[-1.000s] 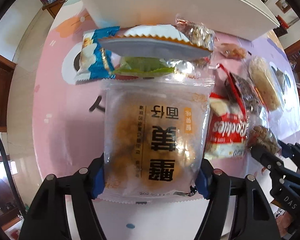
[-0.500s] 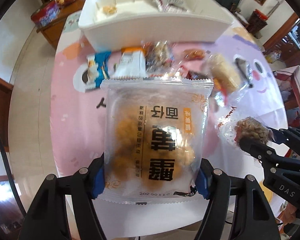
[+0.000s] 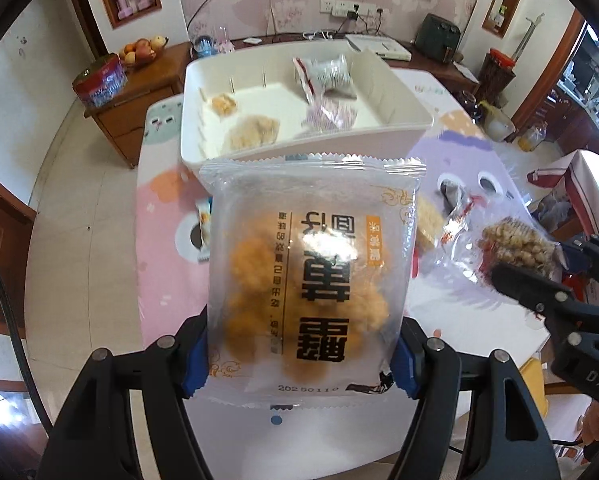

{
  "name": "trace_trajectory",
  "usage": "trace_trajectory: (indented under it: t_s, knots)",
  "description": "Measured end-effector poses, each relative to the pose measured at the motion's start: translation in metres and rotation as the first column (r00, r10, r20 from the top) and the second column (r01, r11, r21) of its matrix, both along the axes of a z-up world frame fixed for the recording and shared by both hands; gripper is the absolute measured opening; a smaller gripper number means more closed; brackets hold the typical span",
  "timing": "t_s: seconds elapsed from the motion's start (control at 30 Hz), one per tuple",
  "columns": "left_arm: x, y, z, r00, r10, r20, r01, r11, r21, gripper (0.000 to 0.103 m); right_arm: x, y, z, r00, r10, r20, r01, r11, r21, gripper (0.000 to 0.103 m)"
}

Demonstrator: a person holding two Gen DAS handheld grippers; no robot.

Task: Organize snacks
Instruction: 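Lift both held bags and carry them toward the white tray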

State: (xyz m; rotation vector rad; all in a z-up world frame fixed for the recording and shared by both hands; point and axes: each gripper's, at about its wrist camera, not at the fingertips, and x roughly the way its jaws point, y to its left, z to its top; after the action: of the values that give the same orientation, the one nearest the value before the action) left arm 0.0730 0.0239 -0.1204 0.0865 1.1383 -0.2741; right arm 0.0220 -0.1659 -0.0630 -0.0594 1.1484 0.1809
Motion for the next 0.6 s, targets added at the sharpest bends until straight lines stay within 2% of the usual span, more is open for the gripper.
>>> trace_trajectory:
  t_s: [0.33, 0.6]
  knots:
    - [0.033, 0.002, 0.048, 0.996, 0.029, 0.086, -0.03, 1.0, 0.001, 0.072, 0.035, -0.001, 0.061, 0.988, 0.003, 0.157, -0.003, 1.0, -0.001, 0.044]
    - [0.079, 0.005, 0.101, 0.977, 0.067, 0.2, -0.068, 0.998, -0.001, 0.073, 0.086, -0.001, 0.114, 0.96, -0.008, 0.281, 0.008, 1.0, 0.0, 0.044]
